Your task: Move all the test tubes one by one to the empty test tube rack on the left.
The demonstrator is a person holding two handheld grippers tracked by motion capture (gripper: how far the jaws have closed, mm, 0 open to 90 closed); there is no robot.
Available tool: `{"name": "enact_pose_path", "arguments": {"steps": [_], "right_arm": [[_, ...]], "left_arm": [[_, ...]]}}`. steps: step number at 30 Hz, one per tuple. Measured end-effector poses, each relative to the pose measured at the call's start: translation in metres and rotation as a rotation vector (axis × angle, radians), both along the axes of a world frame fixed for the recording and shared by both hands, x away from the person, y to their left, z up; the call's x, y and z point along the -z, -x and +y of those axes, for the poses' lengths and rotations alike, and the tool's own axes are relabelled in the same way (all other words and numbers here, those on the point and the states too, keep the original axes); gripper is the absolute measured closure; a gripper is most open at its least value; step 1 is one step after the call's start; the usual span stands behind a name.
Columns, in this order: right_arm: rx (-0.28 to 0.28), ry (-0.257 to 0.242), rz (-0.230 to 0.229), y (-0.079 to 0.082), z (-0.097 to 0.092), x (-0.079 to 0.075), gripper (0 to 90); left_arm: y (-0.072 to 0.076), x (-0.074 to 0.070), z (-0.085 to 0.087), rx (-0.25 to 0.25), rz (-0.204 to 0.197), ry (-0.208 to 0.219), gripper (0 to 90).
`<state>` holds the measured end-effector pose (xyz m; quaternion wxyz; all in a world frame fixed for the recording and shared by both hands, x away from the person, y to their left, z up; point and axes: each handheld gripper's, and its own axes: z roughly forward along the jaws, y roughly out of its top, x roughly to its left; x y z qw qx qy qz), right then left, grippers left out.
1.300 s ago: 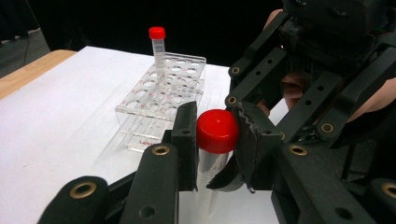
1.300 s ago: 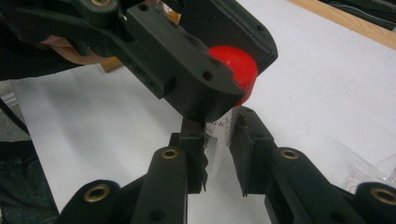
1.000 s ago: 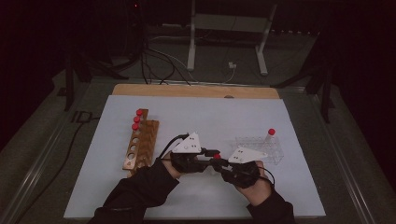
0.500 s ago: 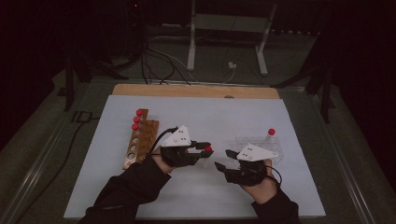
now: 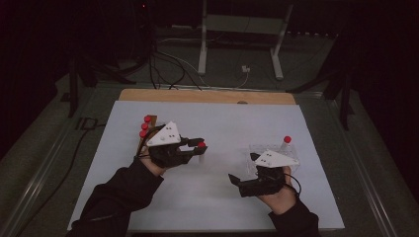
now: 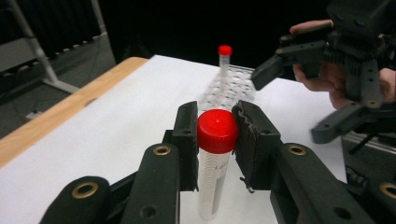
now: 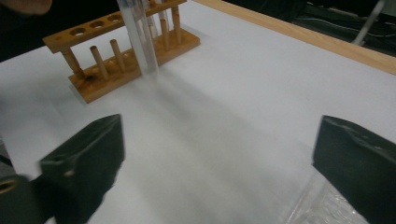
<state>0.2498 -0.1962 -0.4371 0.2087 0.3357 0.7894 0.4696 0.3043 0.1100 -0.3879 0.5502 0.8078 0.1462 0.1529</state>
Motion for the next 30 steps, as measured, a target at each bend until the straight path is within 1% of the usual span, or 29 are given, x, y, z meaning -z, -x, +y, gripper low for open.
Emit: {"name": "enact_pose_path", "arguments": {"steps": [1,5,7,9,13,23,30], "right_arm": [[0.003,-0.001,-0.001,0.0,0.0,0.0,0.1],[-0.015,-0.019,-0.004,0.0,-0.004,-0.001,0.0],[-0.009,-0.02,-0.011,0.001,-0.004,-0.001,0.0],[-0.015,-0.024,-0.007,0.001,-0.005,-0.002,0.0],[-0.028,-0.031,-0.015,0.002,-0.005,-0.002,0.0],[-0.029,-0.043,-0.024,0.003,-0.008,-0.004,0.0],[-0.032,-0.04,-0.024,0.003,-0.007,-0.004,0.0]], "left_arm": [[-0.001,-0.002,0.004,-0.007,-0.004,0.003,71.9],[-0.002,-0.01,0.017,-0.045,-0.019,0.012,71.9],[-0.003,-0.014,0.024,-0.066,-0.025,0.013,71.9],[-0.005,-0.017,0.032,-0.086,-0.025,0.024,72.0],[-0.006,-0.021,0.047,-0.131,-0.033,0.03,71.9],[-0.005,-0.023,0.085,-0.232,-0.04,0.032,72.0],[-0.002,-0.02,0.107,-0.289,-0.036,0.039,71.9]]}}
